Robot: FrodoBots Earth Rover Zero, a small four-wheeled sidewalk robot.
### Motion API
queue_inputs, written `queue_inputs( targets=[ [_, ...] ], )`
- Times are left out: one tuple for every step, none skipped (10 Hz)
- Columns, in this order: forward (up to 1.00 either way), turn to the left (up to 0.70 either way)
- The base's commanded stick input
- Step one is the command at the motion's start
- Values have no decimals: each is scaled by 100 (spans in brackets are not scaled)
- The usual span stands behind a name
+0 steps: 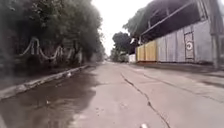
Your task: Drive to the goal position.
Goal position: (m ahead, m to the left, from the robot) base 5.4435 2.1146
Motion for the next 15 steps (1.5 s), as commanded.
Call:
queue_inputs(
  targets=[
    [100,0],
    [100,0],
    [100,0],
    [100,0],
    [100,0],
    [100,0],
    [100,0],
    [100,0],
    [100,0],
    [100,0],
    [100,0],
    [100,0],
    [100,0],
    [100,0],
    [100,0]
  ],
)
